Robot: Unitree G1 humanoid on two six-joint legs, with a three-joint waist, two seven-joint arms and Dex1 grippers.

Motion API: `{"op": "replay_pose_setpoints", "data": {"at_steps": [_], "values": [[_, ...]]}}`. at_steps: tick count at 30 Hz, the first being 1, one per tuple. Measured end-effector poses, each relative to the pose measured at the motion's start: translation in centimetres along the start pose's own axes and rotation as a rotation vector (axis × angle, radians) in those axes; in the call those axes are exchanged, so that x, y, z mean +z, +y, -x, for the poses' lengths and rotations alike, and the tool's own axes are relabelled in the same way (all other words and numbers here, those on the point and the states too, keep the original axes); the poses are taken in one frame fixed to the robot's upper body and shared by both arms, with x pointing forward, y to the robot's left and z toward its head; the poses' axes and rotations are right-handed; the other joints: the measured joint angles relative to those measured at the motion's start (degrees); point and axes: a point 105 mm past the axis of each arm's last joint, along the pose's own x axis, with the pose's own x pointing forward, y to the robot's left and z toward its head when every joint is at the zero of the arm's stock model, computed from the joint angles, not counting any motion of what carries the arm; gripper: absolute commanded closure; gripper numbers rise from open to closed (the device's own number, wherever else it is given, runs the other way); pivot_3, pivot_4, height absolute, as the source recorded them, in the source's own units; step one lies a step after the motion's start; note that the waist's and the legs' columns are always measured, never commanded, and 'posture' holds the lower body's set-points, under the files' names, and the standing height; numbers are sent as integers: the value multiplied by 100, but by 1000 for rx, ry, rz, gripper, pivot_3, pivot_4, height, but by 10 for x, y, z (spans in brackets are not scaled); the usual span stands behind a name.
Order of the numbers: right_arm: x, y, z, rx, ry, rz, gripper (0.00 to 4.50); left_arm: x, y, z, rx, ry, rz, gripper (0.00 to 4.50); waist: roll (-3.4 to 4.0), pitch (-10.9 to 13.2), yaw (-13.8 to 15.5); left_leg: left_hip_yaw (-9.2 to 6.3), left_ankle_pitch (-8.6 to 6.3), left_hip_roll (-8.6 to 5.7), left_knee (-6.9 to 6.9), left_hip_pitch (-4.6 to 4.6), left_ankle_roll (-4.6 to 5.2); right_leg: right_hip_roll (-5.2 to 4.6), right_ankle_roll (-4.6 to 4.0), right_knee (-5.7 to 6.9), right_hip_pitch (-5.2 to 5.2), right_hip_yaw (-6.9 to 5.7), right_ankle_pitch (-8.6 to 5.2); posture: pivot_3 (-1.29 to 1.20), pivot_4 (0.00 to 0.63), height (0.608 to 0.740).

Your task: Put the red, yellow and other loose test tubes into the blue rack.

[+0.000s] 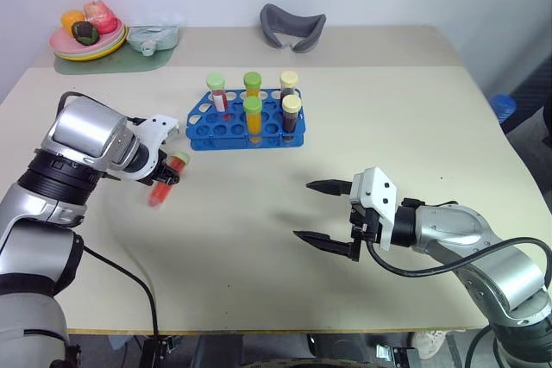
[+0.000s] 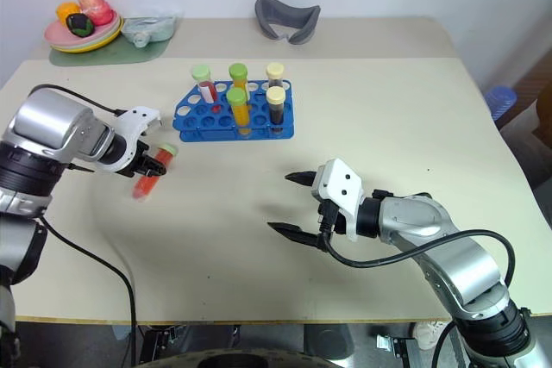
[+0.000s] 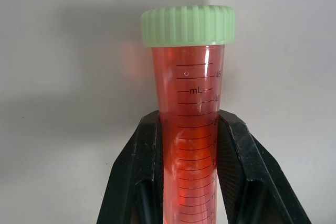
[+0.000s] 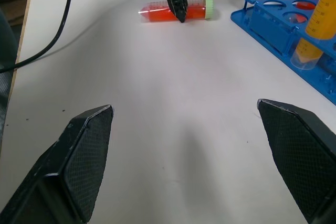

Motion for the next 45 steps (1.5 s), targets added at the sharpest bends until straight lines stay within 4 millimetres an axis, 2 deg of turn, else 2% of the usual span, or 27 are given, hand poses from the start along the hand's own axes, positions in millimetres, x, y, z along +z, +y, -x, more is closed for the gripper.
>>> {"op": "replay_pose_setpoints", "data": {"at_steps": [3,4,6,9,11,12,16,19,22,27,36,45], "values": [[0,0,0,-3,0,1,0,3,12,6,47,-63,41,3762,-2,2,-2,-1,0,1,0,-3,0,1,0,4,-6,-1,0,0,150,740],[-1,-1,1,-9,1,2,0,9,18,13,77,-120,55,3762,-5,3,5,-2,0,1,3,-7,0,2,0,6,-9,-1,0,0,150,740],[-1,-5,0,-41,-10,-7,0,34,29,37,135,-358,51,3762,-6,3,14,-1,1,1,5,-11,-2,-4,0,1,-8,-2,0,0,150,740],[4,-19,-2,-118,-52,-22,0,69,23,80,191,-762,-19,3762,-7,2,34,2,12,0,7,-11,-22,-9,1,-2,-6,-2,1,0,150,740],[8,-27,-5,-166,-86,-33,0,79,13,97,231,-968,-57,3762,-3,-2,35,4,14,0,5,-8,-25,-9,1,-2,-4,0,1,0,150,740],[9,-30,-7,-183,-99,-41,0,81,5,100,232,-1050,-59,3762,-2,-2,38,4,14,0,4,-6,-25,-9,1,-2,-2,0,1,0,150,740],[12,-37,-13,-230,-127,-55,0,81,-22,83,226,-1250,-1,3762,-5,-3,40,6,8,0,9,-8,-15,-9,1,-2,-2,1,2,0,150,740],[12,-40,-16,-245,-128,-56,0,80,-30,68,285,-1331,34,3762,-4,-4,25,5,4,0,7,-6,-7,-7,1,2,-4,1,2,0,150,740],[11,-41,-17,-259,-129,-62,0,81,-42,57,313,-1398,33,3762,-4,-4,26,6,1,-1,8,-6,-3,-9,1,1,-2,2,2,0,150,740],[10,-44,-16,-286,-122,-57,0,80,-71,28,261,-1430,-23,3762,-4,-4,15,6,1,-2,7,-4,-1,-6,1,1,-3,2,2,0,150,740],[9,-43,-11,-314,-116,-63,0,79,-58,13,347,-1427,-19,3762,-2,-6,18,5,1,-2,6,-2,-1,-6,1,-1,2,1,2,0,150,740],[9,-43,-11,-317,-116,-64,0,82,-67,5,287,-1430,35,3762,-2,-7,16,5,1,-2,6,-1,-1,-6,1,0,2,1,2,0,150,740]]}}
